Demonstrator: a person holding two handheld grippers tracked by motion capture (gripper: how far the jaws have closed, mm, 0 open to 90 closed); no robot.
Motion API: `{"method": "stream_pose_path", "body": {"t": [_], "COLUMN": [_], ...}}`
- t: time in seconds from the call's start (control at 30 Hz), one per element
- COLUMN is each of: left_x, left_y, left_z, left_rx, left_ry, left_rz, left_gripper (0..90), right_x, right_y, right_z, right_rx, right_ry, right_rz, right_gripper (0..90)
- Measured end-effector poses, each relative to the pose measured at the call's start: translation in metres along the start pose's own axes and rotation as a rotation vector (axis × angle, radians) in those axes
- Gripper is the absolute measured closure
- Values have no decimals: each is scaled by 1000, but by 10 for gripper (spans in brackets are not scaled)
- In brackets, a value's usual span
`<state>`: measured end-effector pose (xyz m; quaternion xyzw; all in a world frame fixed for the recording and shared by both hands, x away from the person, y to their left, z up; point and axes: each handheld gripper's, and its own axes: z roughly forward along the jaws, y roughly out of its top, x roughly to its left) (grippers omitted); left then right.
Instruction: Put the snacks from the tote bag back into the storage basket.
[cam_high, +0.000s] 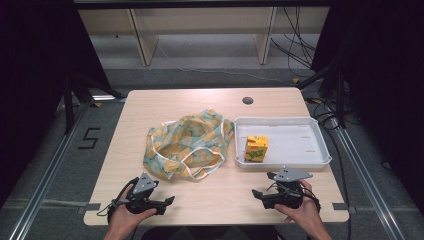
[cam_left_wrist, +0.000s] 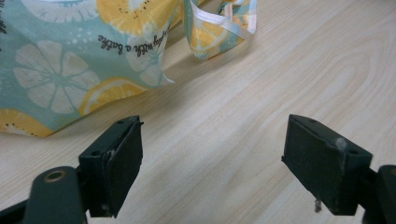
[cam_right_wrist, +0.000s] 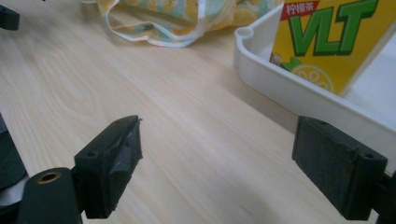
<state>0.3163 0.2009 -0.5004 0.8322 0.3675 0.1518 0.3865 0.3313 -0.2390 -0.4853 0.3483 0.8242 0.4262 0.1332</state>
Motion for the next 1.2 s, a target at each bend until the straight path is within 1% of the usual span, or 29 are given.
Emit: {"method": "stream_pose_path", "body": {"t": [0.03, 0.07, 0.1, 0.13, 0.17, 0.2, 0.23, 0.27, 0.3, 0.37, 0.4, 0.47, 0.53, 0.57, 0.6, 0.63, 0.67, 0.7, 0.73, 0.77, 0.8, 0.83, 0.87, 0.9, 0.93, 1.03, 1.07, 1.1, 1.2], "left_x": [0, 0, -1, 0, -1, -1, -2, -2, -2, -1, -1, -1, -1, 0, 0, 0, -1, -1, 0, -1, -1, 0, -1, -2, -1, -1, 0, 0, 0], "left_y": [0, 0, -1, 0, 0, 0, -1, -1, -1, -1, -1, -1, -1, -1, -1, -1, -1, -1, -1, -1, -1, -1, -1, -1, -1, -1, -1, -1, -1], "left_z": [0, 0, 1, 1, 1, 1, 2, 2, 2, 1, 1, 1, 1, 1, 1, 1, 2, 2, 1, 2, 2, 1, 2, 3, 3, 3, 2, 2, 2], "left_rx": [1, 2, -10, -7, -3, -10, -10, -9, -10, 3, 3, 4, 4, 5, 5, 6, -2, -6, 5, -8, -5, 16, 7, -4, 3, 1, 16, 16, 15], "left_ry": [3, 3, 7, 7, 3, 4, 3, 4, 5, 1, -1, -1, 0, 1, 1, 0, 1, 3, 1, 2, 2, -1, 8, 2, -3, -2, 0, -1, -2], "left_rz": [2, 0, 0, 2, -5, -13, -20, -21, -22, -2, -13, -12, -13, 3, 3, 4, -3, -9, 3, -13, -13, 5, -3, -24, -14, -9, 13, 1, -3], "left_gripper": [195, 195, 195, 195, 195, 195, 195, 195, 195, 195, 195, 195, 195, 195, 195, 195, 195, 195, 195, 195, 195, 195, 195, 195, 195, 195, 195, 195, 195], "right_x": [4, 1, 2, 2, 2, 6, 2, 4, 4, 3, 3, 4, 4, 4, 3, 3, 2, 2, 1, 1, 1, 1, 1, 1, 1, 2, 2, 1, 0], "right_y": [-1, -2, -3, -5, -5, -7, -7, -9, -10, -11, -12, -13, -13, -14, -14, -15, -16, -16, -17, -18, -18, -18, -18, -18, -19, -19, -19, -19, -19], "right_z": [-1, -1, -2, -1, -3, -3, -3, -4, -4, -4, -4, -4, -5, -6, -6, -7, -7, -7, -8, -8, -8, -9, -9, -8, -8, -8, -8, -8, -9], "right_rx": [6, 2, -2, -1, 7, 7, 13, 5, 1, 9, 8, 17, 7, 16, 9, 8, 20, 15, 15, 16, 16, 20, 21, 16, 18, 20, 18, 17, 21], "right_ry": [-20, -16, -28, -16, -31, -31, -14, -46, -61, -64, -71, -65, -70, -66, -70, -82, -78, -85, -91, -91, -86, -85, -84, -84, -82, -81, -81, -83, -83], "right_rz": [35, 2, 12, 15, 10, 48, 13, 10, 2, -2, -5, 0, -4, -1, -12, -11, 3, -4, -9, -11, -11, -16, -16, -11, -13, -12, -14, -15, -16], "right_gripper": [168, 168, 168, 168, 168, 168, 169, 169, 169, 169, 169, 169, 169, 169, 169, 169, 169, 169, 169, 169, 169, 169, 169, 169, 169, 168, 169, 168, 168]}}
